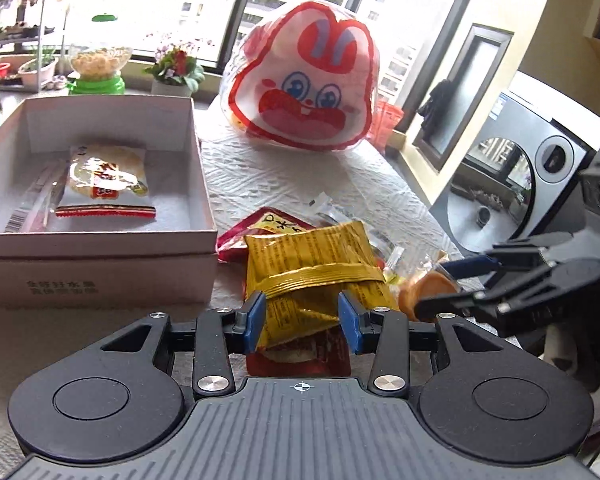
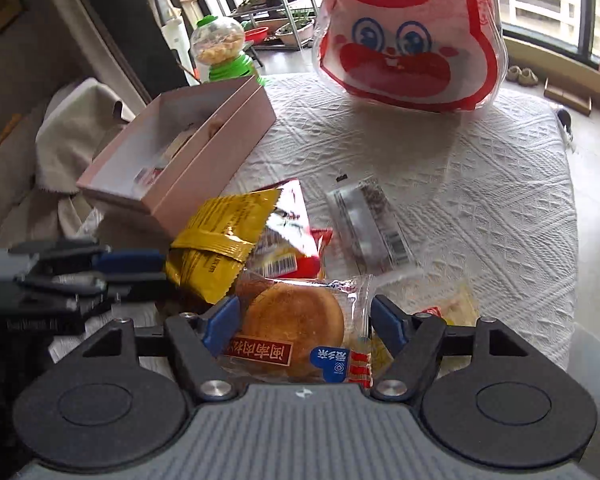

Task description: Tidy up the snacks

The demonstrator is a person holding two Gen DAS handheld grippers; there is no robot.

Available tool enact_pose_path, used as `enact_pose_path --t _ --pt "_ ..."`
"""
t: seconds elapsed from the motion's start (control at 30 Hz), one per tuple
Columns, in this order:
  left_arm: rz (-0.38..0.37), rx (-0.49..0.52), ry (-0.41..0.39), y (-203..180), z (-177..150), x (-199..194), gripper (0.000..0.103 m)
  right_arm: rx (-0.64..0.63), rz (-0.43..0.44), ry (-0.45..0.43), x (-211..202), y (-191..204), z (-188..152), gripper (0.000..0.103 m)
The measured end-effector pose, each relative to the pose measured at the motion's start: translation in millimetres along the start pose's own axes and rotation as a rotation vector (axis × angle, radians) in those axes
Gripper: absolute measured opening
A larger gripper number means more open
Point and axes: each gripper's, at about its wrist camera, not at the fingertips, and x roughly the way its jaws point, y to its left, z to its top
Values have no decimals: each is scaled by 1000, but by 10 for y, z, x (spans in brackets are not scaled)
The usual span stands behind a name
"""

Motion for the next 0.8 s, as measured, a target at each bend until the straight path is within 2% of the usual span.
enact_pose_path --t 0.1,0.23,0.33,0.47,0.5,0.57,0.63,0.8 --pt "-8 12 -29 -61 24 -75 44 -65 -56 -16 -194 152 -243 74" --pt "-89 124 6 -334 30 -36 44 -69 5 -49 -486 205 -495 74" --pt "-152 305 42 -695 -70 142 45 -34 -21 -79 -603 163 -645 74" --pt "-154 528 145 -1023 -237 376 46 51 -110 -90 -658 22 -860 74" --pt "-151 569 160 -1069 -263 407 53 66 -116 -97 -695 -4 -912 74" --pt "-135 630 169 -1132 -277 451 58 96 -120 -116 -761 -54 -1037 74" --pt "-114 624 182 -1124 -237 510 62 121 -118 -133 -799 -90 -1142 74" --pt "-76 482 247 -914 -143 718 63 153 -118 -138 -742 -101 -1326 74"
